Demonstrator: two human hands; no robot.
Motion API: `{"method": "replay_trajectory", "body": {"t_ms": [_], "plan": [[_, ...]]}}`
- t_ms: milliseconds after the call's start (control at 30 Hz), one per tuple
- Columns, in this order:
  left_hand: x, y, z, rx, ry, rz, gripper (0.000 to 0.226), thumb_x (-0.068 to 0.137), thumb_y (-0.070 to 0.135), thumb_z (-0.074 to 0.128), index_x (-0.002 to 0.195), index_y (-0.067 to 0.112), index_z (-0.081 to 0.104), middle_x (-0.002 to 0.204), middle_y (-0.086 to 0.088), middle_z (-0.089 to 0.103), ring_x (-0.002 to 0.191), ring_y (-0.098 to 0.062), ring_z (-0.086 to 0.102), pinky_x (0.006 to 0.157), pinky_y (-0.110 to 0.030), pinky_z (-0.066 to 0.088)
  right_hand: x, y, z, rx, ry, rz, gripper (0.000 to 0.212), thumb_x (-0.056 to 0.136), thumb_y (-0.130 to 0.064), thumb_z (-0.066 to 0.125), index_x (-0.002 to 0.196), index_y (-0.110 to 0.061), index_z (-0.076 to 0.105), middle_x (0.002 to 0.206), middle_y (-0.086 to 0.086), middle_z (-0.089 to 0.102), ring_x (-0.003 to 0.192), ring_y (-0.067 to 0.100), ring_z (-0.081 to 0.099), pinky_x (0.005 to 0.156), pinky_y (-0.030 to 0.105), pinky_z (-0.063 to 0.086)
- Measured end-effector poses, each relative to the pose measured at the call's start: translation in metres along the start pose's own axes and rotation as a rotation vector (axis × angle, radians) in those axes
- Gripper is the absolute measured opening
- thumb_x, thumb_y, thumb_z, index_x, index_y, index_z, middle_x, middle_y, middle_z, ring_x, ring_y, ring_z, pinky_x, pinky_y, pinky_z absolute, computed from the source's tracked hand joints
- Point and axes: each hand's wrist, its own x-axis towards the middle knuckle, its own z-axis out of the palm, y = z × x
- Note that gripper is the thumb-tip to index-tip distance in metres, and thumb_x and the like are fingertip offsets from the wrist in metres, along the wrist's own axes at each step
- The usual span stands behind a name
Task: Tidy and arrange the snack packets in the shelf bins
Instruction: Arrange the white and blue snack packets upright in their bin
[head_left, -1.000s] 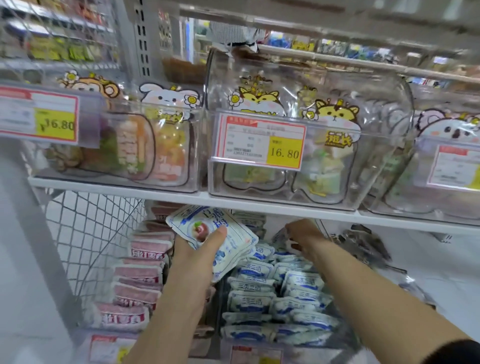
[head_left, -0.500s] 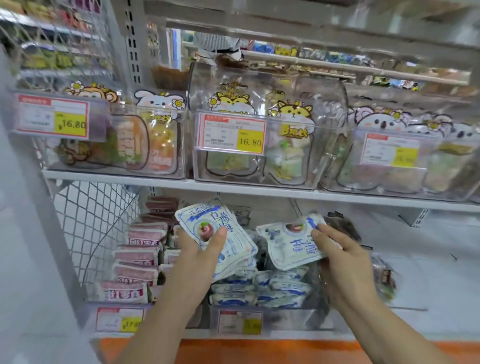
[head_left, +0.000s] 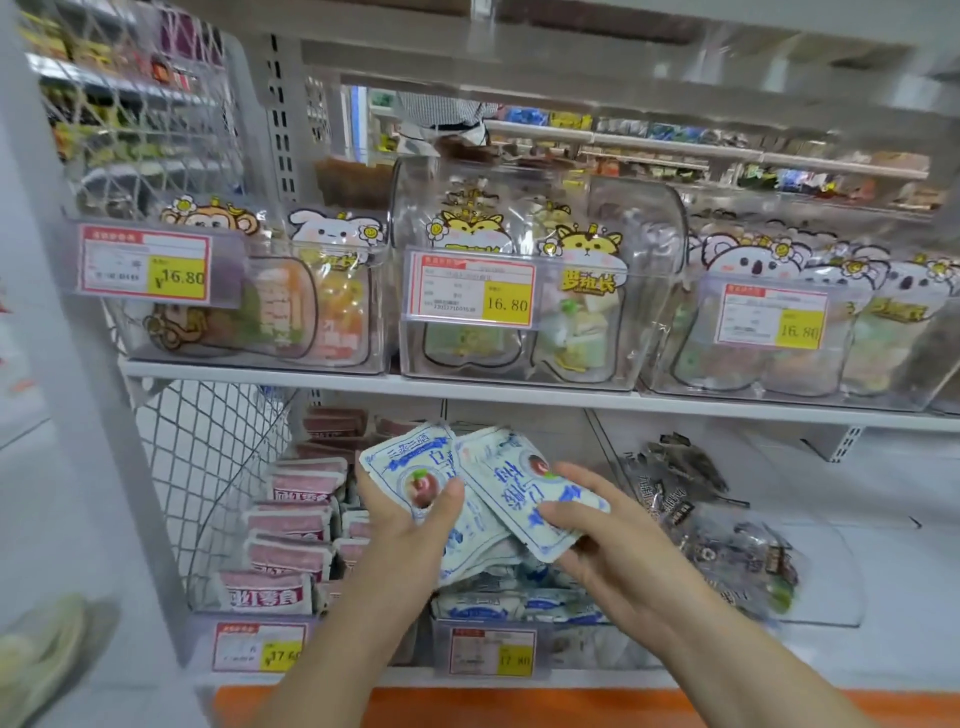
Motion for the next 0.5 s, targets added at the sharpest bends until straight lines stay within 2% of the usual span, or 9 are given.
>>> {"method": "replay_trajectory", "body": {"t_ms": [67, 167, 200, 267, 300, 333, 400, 433, 500], "plan": [[0.001, 0.001, 0.001, 0.037, 0.033, 0.03, 0.093, 0.082, 0.059, 0.052, 0.138, 0.049, -0.022, 0.133, 0.014, 0.043, 0.121, -0.014, 0.045, 0.111, -0.041, 0.028, 0.003, 0.001, 0.003, -0.129, -0.01, -0.03, 0.035, 0.075, 0.006, 0.067, 0.107, -0.005, 0.06, 0.091, 0.011, 0.074, 0.074, 0.02, 0.07, 0.061, 0.028, 0.057], [0.001, 0.005, 0.003, 0.05, 0.027, 0.092, 0.089, 0.082, 0.056, 0.046, 0.141, 0.042, -0.018, 0.136, 0.011, 0.048, 0.119, -0.012, 0.048, 0.103, -0.031, 0.032, 0.005, 0.004, 0.008, -0.324, 0.027, -0.139, 0.048, 0.057, -0.013, 0.08, 0.103, -0.009, 0.065, 0.093, 0.008, 0.074, 0.079, 0.02, 0.069, 0.069, 0.029, 0.052], [0.001, 0.006, 0.003, 0.051, 0.01, 0.082, 0.086, 0.085, 0.054, 0.042, 0.144, 0.037, -0.018, 0.132, 0.016, 0.049, 0.118, -0.009, 0.046, 0.098, -0.026, 0.029, 0.004, 0.004, 0.009, -0.4, 0.041, -0.187, 0.046, 0.058, -0.013, 0.082, 0.101, -0.011, 0.066, 0.094, 0.006, 0.074, 0.083, 0.021, 0.069, 0.074, 0.032, 0.053], [-0.003, 0.009, 0.005, 0.05, -0.031, 0.036, 0.085, 0.089, 0.054, 0.036, 0.145, 0.032, -0.023, 0.107, 0.033, 0.045, 0.106, 0.0, 0.042, 0.091, -0.02, 0.024, 0.003, 0.005, 0.011, -0.535, 0.05, -0.259, 0.035, 0.066, -0.01, 0.082, 0.097, -0.016, 0.067, 0.09, 0.001, 0.074, 0.082, 0.016, 0.069, 0.074, 0.029, 0.055], [-0.005, 0.01, 0.006, 0.039, -0.05, 0.023, 0.088, 0.087, 0.059, 0.038, 0.145, 0.035, -0.023, 0.1, 0.036, 0.042, 0.101, 0.003, 0.043, 0.093, -0.019, 0.024, 0.002, 0.006, 0.012, -0.562, 0.039, -0.275, 0.032, 0.069, -0.009, 0.081, 0.096, -0.017, 0.066, 0.086, -0.001, 0.074, 0.076, 0.013, 0.069, 0.069, 0.026, 0.055], [-0.004, 0.008, 0.007, 0.019, -0.061, 0.016, 0.095, 0.08, 0.066, 0.045, 0.144, 0.041, -0.02, 0.104, 0.036, 0.046, 0.102, 0.005, 0.048, 0.099, -0.023, 0.028, 0.001, 0.006, 0.014, -0.571, 0.022, -0.28, 0.032, 0.07, -0.009, 0.081, 0.097, -0.017, 0.065, 0.083, 0.001, 0.073, 0.07, 0.011, 0.067, 0.063, 0.024, 0.054], [-0.002, 0.005, 0.007, -0.027, -0.065, 0.021, 0.11, 0.061, 0.079, 0.06, 0.143, 0.049, -0.007, 0.121, 0.027, 0.056, 0.112, -0.005, 0.056, 0.107, -0.039, 0.036, 0.0, 0.008, 0.015, -0.586, -0.005, -0.299, 0.032, 0.071, -0.01, 0.08, 0.097, -0.018, 0.064, 0.084, 0.013, 0.07, 0.065, 0.015, 0.062, 0.06, 0.029, 0.053], [0.001, 0.001, 0.006, -0.048, -0.063, 0.028, 0.113, 0.056, 0.077, 0.066, 0.143, 0.049, -0.002, 0.118, 0.025, 0.06, 0.112, -0.008, 0.058, 0.105, -0.044, 0.04, 0.001, 0.009, 0.015, -0.594, -0.016, -0.316, 0.032, 0.07, -0.011, 0.08, 0.096, -0.019, 0.064, 0.086, 0.016, 0.068, 0.066, 0.016, 0.061, 0.061, 0.033, 0.053], [0.003, -0.001, 0.005, -0.06, -0.06, 0.044, 0.112, 0.058, 0.07, 0.069, 0.144, 0.047, 0.001, 0.11, 0.027, 0.062, 0.107, -0.006, 0.061, 0.102, -0.044, 0.043, 0.002, 0.01, 0.014, -0.573, -0.042, -0.332, 0.031, 0.07, -0.01, 0.08, 0.095, -0.019, 0.064, 0.087, 0.01, 0.069, 0.071, 0.015, 0.062, 0.063, 0.03, 0.053]]}}
